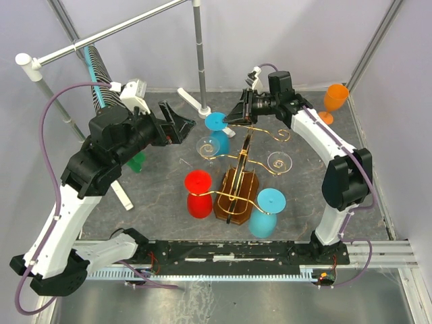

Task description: Take the wine glass off the wine glass rack

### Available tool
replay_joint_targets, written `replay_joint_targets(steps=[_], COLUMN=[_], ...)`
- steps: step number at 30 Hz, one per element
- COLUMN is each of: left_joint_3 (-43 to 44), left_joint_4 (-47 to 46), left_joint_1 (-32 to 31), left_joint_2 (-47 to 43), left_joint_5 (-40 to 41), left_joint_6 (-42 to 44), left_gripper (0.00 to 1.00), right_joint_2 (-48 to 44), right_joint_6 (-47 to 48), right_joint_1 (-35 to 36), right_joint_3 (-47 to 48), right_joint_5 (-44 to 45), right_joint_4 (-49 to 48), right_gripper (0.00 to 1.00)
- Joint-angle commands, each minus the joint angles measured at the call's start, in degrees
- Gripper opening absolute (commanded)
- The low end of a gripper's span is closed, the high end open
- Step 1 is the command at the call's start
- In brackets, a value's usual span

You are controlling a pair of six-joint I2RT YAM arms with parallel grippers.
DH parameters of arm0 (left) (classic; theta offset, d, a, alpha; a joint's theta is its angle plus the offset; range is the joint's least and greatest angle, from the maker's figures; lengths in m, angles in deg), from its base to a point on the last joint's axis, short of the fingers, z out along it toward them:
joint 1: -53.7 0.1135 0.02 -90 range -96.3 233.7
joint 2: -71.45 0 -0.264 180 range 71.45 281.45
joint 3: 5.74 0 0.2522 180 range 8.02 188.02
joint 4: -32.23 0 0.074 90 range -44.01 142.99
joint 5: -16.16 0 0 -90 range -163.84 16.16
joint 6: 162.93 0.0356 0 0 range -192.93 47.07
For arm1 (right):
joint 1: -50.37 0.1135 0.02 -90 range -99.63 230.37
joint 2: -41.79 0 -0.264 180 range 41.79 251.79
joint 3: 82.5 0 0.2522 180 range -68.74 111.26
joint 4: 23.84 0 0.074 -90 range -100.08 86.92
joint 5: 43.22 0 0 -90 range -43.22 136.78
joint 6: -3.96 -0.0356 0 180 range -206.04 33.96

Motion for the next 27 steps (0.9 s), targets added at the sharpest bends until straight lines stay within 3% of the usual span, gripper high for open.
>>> replay_joint_targets(steps=[1,6,27], left_joint_3=[-0.2,-0.2,0.0], left_joint_4=[-1.0,-1.0,-1.0], left_joint_1=[-0.3,-0.3,-0.3], left_joint_2=[-1.1,-1.2,-1.8], left_joint_5=[1.0,0.9,1.2], left_joint_6=[0.5,0.5,1.1], left_gripper=[0.99,0.99,0.99], right_joint_2=[-0.1,-0.7,-5.1], right_joint_6=[-1.7,-0.9,-4.2], right_joint_1=[0.9,0.9,-2.9], right_joint_3=[0.8,0.9,-1.1], right_joint_5=[-3.2,-3.2,-6.1], right_joint_4=[-5.0,-3.2,-1.8], right_gripper=[0.24,0.01,0.01])
